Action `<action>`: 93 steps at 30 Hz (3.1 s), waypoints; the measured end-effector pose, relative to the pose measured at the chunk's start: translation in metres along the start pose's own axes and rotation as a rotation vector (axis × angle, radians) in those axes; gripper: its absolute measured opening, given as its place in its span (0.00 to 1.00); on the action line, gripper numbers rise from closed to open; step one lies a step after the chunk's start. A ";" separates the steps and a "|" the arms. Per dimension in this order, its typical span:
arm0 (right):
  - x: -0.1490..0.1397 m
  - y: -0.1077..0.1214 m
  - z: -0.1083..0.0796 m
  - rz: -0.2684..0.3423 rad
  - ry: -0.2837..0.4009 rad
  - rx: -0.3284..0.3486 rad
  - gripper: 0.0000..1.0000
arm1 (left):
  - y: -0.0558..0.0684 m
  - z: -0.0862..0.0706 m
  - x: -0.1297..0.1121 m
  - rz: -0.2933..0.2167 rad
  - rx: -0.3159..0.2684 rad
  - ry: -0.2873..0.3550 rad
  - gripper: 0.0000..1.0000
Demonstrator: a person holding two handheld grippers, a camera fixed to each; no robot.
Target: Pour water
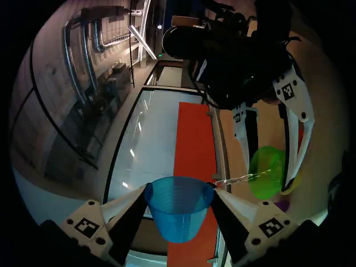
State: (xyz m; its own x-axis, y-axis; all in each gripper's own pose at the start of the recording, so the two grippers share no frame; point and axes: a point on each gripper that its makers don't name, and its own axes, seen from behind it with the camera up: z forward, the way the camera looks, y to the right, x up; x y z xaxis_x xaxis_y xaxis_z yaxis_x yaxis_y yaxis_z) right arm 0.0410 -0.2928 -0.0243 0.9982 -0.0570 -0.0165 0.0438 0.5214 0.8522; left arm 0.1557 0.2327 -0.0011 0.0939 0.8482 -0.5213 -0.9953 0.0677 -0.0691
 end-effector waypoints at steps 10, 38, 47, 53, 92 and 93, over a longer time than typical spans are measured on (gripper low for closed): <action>0.001 0.002 -0.001 -0.001 0.002 -0.004 0.92 | -0.002 -0.003 0.005 0.066 0.008 -0.006 0.89; 0.000 0.003 -0.001 0.003 0.007 -0.011 0.92 | 0.005 -0.005 0.015 0.258 0.031 -0.007 0.89; -0.001 0.004 -0.001 0.004 0.006 -0.013 0.92 | 0.002 -0.006 0.014 0.217 0.030 0.001 0.89; 0.001 0.004 -0.002 0.007 0.011 -0.015 0.92 | 0.004 -0.002 0.011 0.086 0.022 0.019 0.89; 0.017 0.007 -0.015 0.004 0.058 -0.037 0.92 | 0.004 0.001 -0.020 -0.874 -0.024 0.083 0.89; 0.017 0.008 -0.015 0.004 0.059 -0.038 0.92 | 0.004 0.001 -0.021 -0.895 -0.028 0.086 0.89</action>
State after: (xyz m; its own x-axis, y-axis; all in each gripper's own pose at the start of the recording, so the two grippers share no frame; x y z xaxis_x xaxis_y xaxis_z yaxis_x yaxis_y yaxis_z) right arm 0.0590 -0.2771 -0.0259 0.9990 -0.0050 -0.0444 0.0398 0.5533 0.8320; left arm 0.1497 0.2159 0.0101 0.8366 0.4417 -0.3240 -0.5478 0.6708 -0.4999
